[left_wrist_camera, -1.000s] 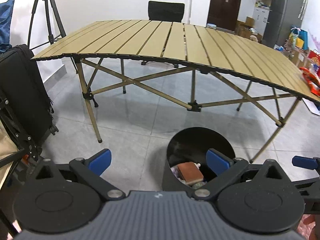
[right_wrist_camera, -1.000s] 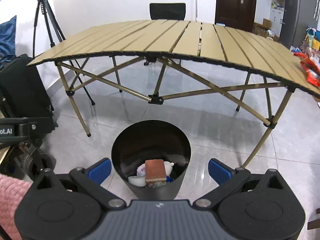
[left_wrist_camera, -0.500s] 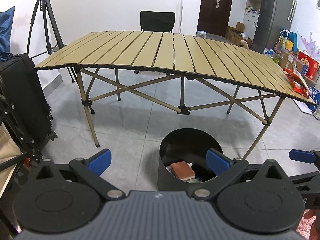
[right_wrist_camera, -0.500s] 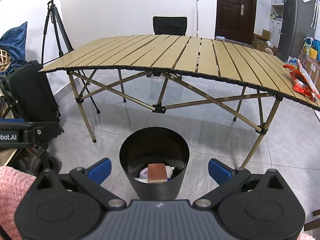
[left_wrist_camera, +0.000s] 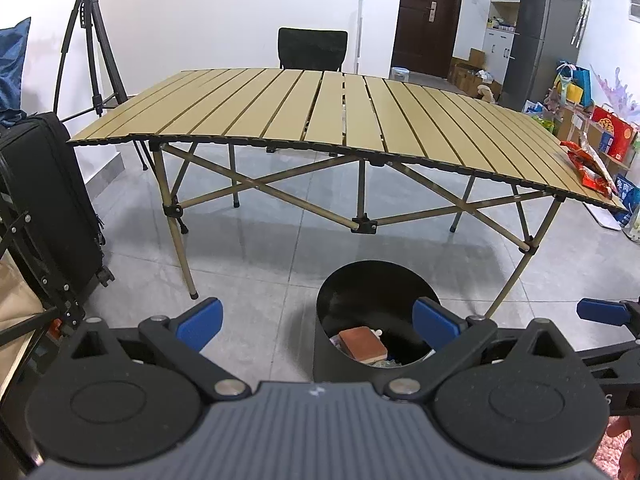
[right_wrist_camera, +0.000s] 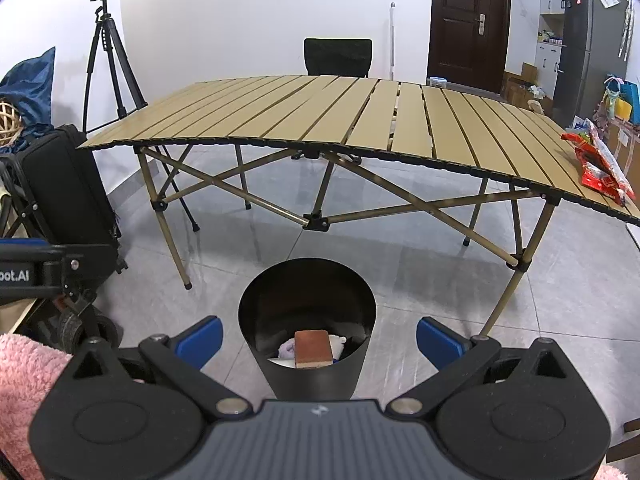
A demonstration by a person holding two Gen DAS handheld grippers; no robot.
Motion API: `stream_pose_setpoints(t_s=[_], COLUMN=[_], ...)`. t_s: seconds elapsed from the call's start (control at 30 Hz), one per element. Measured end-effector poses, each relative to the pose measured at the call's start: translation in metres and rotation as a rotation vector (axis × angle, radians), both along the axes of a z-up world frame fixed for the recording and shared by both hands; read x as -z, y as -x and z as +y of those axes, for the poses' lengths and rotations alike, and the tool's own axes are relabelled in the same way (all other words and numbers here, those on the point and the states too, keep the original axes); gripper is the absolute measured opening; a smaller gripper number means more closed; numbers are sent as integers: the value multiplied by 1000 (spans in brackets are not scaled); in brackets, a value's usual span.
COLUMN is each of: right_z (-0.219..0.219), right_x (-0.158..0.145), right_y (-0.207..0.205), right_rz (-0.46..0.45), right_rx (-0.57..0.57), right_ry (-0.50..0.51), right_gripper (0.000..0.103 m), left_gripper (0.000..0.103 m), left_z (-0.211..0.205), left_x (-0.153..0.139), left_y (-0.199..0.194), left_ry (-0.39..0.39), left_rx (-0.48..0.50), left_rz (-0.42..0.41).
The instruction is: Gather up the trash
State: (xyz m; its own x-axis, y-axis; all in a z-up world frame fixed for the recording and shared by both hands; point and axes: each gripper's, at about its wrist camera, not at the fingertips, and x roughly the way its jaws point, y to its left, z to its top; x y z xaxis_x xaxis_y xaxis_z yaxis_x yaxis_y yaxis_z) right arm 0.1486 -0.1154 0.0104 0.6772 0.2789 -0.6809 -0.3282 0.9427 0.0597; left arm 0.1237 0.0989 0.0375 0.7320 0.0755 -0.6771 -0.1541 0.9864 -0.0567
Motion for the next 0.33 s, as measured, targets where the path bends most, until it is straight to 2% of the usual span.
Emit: stream_pose_setpoints(t_s=[0.13, 0.33], right_z=[0, 0], right_x=[-1, -1], right_y=[0, 0], right_rz=[-2, 0], right_rx=[1, 0], right_ry=[1, 2], right_gripper=[103, 103], left_gripper=[103, 103], left_z=[0, -4], left_x=[0, -1], left_y=[1, 3], left_ry=[20, -8], left_rx=[27, 12], left_rz=[-6, -10])
